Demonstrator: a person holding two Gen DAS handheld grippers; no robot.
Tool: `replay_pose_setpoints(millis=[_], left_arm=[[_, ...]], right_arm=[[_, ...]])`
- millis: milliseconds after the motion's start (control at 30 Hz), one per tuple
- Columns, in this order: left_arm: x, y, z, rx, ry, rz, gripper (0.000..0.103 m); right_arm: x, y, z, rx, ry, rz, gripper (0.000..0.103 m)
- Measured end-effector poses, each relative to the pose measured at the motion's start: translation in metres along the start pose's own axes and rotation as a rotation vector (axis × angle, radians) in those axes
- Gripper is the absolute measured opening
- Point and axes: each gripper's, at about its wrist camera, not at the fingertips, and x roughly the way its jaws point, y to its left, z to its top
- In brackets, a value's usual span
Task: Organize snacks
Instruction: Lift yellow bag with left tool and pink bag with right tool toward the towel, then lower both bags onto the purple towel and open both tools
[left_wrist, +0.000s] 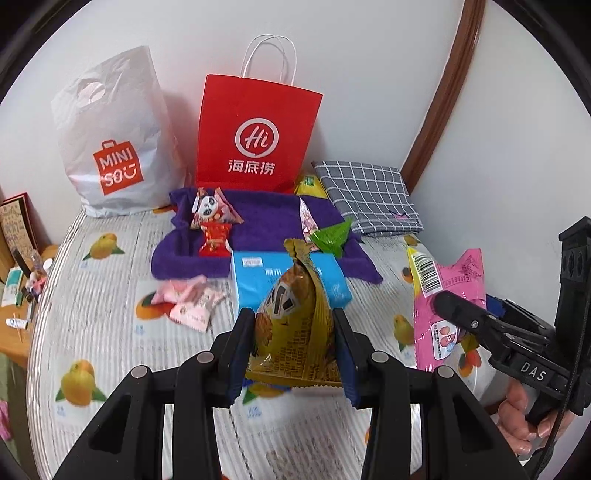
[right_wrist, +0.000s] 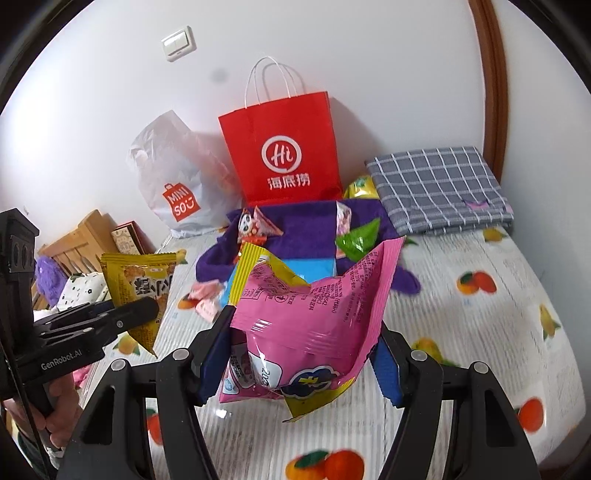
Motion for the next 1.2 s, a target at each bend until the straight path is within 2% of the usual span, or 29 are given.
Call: replay_pose_setpoints(millis=[400,633,800,1200], left_arm=[[0.044,-0.001,0.053,0.017,0.005,-0.007,0.039],[0.073,0.0,0.081,0.025,0.015,0.0,0.039],[0.088,0.006,0.09,0.02,0.021,0.012,0.039],[0.116,0.038,0.116,0.017,0.02,0.101,0.039]], right_arm=[[0.047,0.003,0.059,-0.046,-0.008,0.005,0.067],[0.076,-0.004,0.082,-0.056,0.005,-0.012,0.067],[0.095,-0.011,0.092,-0.043,0.017,-0.006,0.067],[0.137,-0.013,0.118,-0.05,0.009,-0.003,0.067]])
